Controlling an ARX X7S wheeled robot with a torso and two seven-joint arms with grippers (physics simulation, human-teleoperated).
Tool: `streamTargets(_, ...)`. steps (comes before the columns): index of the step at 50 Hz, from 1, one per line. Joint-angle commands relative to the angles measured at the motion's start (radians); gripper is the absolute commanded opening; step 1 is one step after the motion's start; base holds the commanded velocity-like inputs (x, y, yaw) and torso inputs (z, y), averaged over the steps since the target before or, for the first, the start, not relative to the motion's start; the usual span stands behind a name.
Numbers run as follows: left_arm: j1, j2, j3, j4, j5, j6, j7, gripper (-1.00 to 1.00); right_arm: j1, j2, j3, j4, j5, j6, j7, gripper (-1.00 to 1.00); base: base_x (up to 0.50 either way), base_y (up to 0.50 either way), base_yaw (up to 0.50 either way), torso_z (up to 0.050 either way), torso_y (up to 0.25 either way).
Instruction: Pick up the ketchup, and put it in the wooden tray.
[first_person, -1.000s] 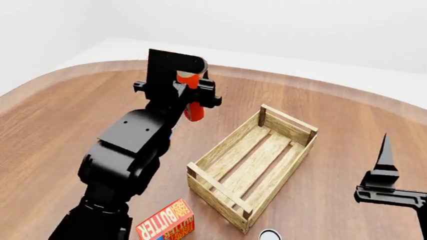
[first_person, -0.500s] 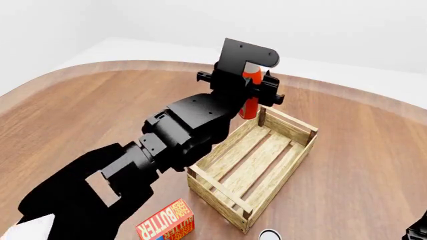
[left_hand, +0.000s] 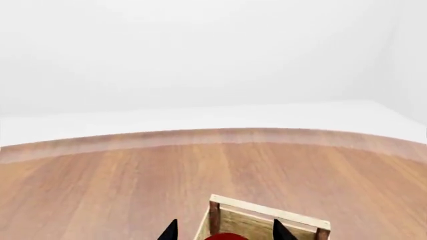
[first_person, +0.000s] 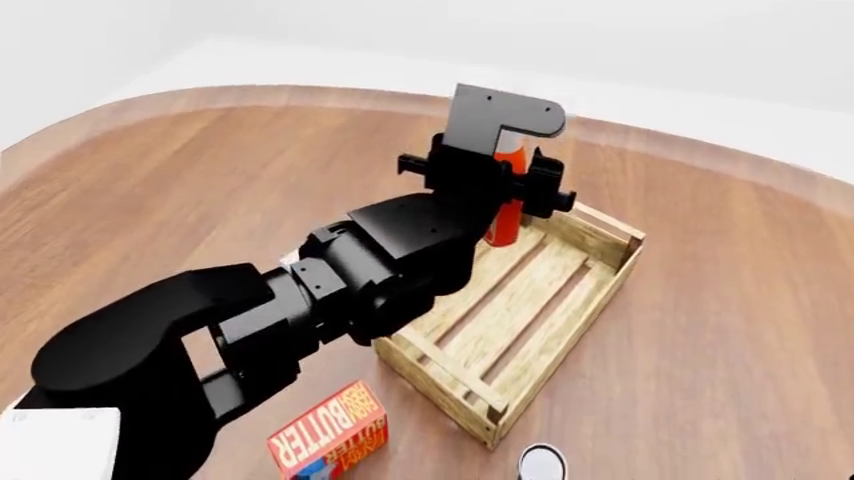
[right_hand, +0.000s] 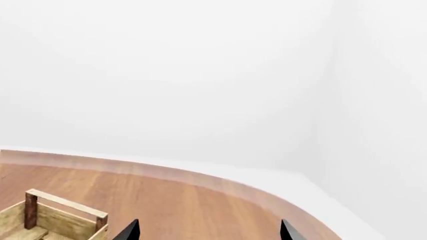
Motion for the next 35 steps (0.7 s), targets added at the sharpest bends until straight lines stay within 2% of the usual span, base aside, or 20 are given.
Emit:
streamTargets(1,-0.02,0.001,0.023,0.02,-0.03,0.036,-0.024,-1.0,-0.004,-0.005,0.004,0.0,-0.013,0.005,0.002,1.0,0.0,0.0,0.0,0.0,-0.102)
streamTargets(19,-0.049,0.001,0.024,0.107,-0.042,0.051,-0.076,-1.0,-0.004,0.003,0.0,0.0,-0.026,0.022,0.045,1.0,0.0,0.0,0.0,0.0,-0.1)
streamTargets(35,-0.049,0.001,0.022,0.11,0.03,0.05,-0.085,-1.0,-0.004,0.008,0.001,0.0,-0.018,0.028,0.08,1.0,0.0,0.0,0.0,0.0,-0.105)
